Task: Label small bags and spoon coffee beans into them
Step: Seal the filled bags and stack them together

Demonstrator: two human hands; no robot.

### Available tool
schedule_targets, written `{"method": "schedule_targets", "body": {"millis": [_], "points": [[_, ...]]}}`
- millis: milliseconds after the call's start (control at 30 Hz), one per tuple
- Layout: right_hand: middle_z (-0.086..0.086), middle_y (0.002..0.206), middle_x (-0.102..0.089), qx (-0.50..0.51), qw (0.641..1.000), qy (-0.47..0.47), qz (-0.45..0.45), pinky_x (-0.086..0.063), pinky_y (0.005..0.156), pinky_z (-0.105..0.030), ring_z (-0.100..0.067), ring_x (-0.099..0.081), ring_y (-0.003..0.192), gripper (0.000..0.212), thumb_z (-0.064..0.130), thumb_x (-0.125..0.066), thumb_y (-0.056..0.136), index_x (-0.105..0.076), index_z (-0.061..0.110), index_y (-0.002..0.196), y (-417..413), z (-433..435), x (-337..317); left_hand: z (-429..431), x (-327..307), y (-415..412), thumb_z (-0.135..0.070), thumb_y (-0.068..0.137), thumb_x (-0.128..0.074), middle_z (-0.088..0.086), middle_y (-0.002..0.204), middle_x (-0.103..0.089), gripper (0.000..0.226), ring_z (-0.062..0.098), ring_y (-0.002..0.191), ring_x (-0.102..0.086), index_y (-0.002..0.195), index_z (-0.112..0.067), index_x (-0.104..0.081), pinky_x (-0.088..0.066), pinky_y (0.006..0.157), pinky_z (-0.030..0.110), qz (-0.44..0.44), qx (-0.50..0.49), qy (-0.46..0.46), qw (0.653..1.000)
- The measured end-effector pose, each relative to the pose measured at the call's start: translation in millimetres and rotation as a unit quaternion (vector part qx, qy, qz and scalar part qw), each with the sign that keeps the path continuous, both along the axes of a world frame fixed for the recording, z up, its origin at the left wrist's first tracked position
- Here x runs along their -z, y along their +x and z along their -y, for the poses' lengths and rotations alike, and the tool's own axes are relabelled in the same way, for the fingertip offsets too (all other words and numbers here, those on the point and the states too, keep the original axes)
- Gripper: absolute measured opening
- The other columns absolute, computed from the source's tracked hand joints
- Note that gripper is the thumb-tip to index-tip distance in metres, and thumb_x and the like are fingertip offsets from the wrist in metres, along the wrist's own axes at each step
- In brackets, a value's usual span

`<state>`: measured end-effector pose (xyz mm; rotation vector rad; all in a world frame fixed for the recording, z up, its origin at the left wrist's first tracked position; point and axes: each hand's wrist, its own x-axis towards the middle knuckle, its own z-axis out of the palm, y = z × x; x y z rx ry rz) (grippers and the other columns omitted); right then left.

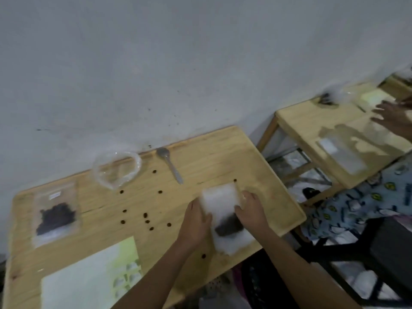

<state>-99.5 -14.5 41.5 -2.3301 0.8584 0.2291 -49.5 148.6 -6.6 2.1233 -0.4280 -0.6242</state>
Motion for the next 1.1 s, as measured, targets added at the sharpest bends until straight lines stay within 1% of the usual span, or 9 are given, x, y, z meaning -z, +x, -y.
{"method": "schedule_targets", "body": {"millis": [100,300,467,600,733,800,933,1033,1100], "points": [[-0.012,0.14,-0.044,-0.021,0.999,0.029,0.001,-0.033,0.104,-0.029,-0.025,-0.04,0.129,0.053,0.017,-0.054,0.09,-0.037,0.005,0.14,-4,11,7,13,7,-19,-0.034,0.092,-0.055,-0.001,0.142,-0.04,0.062,0.014,0.128,-0.042,0.144,-0.016,-0.028,-0.038,0.107,0.038,-0.033,-0.054,-0.025,0.998],[-0.009,0.127,-0.056,-0.046,0.995,0.018,0.085,-0.035,0.097,-0.021,-0.022,-0.05,0.118,0.043,0.009,-0.054,0.089,-0.049,0.007,0.132,-3,16,10,36,-2,-29,-0.023,0.097,-0.047,0.008,0.152,-0.026,0.065,0.022,0.138,-0.03,0.149,-0.007,-0.012,-0.024,0.113,0.03,-0.024,-0.102,-0.021,0.994],[-0.008,0.121,-0.057,-0.015,0.989,0.04,0.143,-0.035,0.081,-0.008,-0.015,-0.054,0.102,0.04,0.001,-0.054,0.086,-0.055,0.009,0.126,-2,16,7,41,-11,-31,-0.017,0.096,-0.048,-0.004,0.132,-0.038,0.057,0.009,0.119,-0.04,0.146,-0.009,-0.022,-0.03,0.094,0.016,0.021,-0.134,-0.054,0.989],[-0.006,0.116,-0.059,0.011,0.977,0.07,0.202,-0.038,0.068,0.003,-0.008,-0.054,0.087,0.035,-0.002,-0.058,0.086,-0.058,0.008,0.119,5,2,-5,32,-22,-24,-0.015,0.093,-0.053,0.001,0.125,-0.049,0.041,0.014,0.11,-0.05,0.133,-0.011,-0.043,-0.04,0.095,0.026,0.057,-0.206,-0.109,0.971],[0.0,0.109,-0.061,0.018,0.967,0.113,0.227,-0.042,0.065,0.002,-0.007,-0.055,0.088,0.034,0.001,-0.062,0.086,-0.06,0.012,0.117,23,-29,-20,-9,-43,-6,-0.016,0.09,-0.06,-0.004,0.115,-0.053,0.03,0.006,0.091,-0.057,0.118,-0.024,-0.051,-0.047,0.08,0.015,0.048,-0.263,-0.174,0.948],[0.004,0.104,-0.06,0.014,0.96,0.15,0.234,-0.043,0.064,0.001,-0.009,-0.057,0.087,0.033,0.003,-0.063,0.085,-0.06,0.014,0.116,32,-55,-28,-38,-58,3,-0.013,0.089,-0.062,-0.005,0.109,-0.059,0.026,0.014,0.082,-0.065,0.112,-0.024,-0.055,-0.053,0.073,0.02,0.01,-0.253,-0.223,0.941],[0.013,0.097,-0.058,-0.022,0.949,0.224,0.222,-0.046,0.068,-0.007,-0.004,-0.058,0.084,0.03,0.006,-0.064,0.085,-0.06,0.02,0.111,44,-120,-34,-107,-73,12,-0.008,0.086,-0.065,-0.001,0.116,-0.062,0.027,0.018,0.085,-0.07,0.111,-0.018,-0.062,-0.058,0.071,0.027,-0.064,-0.231,-0.274,0.931],[0.013,0.094,-0.059,-0.066,0.945,0.255,0.194,-0.052,0.077,-0.026,-0.011,-0.06,0.088,0.023,0.005,-0.06,0.087,-0.059,0.021,0.105,46,-169,-24,-162,-71,10,-0.006,0.085,-0.065,0.006,0.117,-0.065,0.027,0.024,0.088,-0.07,0.107,-0.023,-0.063,-0.057,0.067,0.026,-0.066,-0.28,-0.276,0.917],[0.009,0.091,-0.061,-0.1,0.946,0.254,0.172,-0.054,0.077,-0.029,-0.017,-0.062,0.088,0.018,0.005,-0.056,0.089,-0.06,0.018,0.099,43,-195,-13,-199,-65,8,-0.004,0.085,-0.065,0.008,0.116,-0.066,0.027,0.026,0.087,-0.069,0.104,-0.023,-0.064,-0.057,0.065,0.025,-0.06,-0.33,-0.272,0.902]]}}
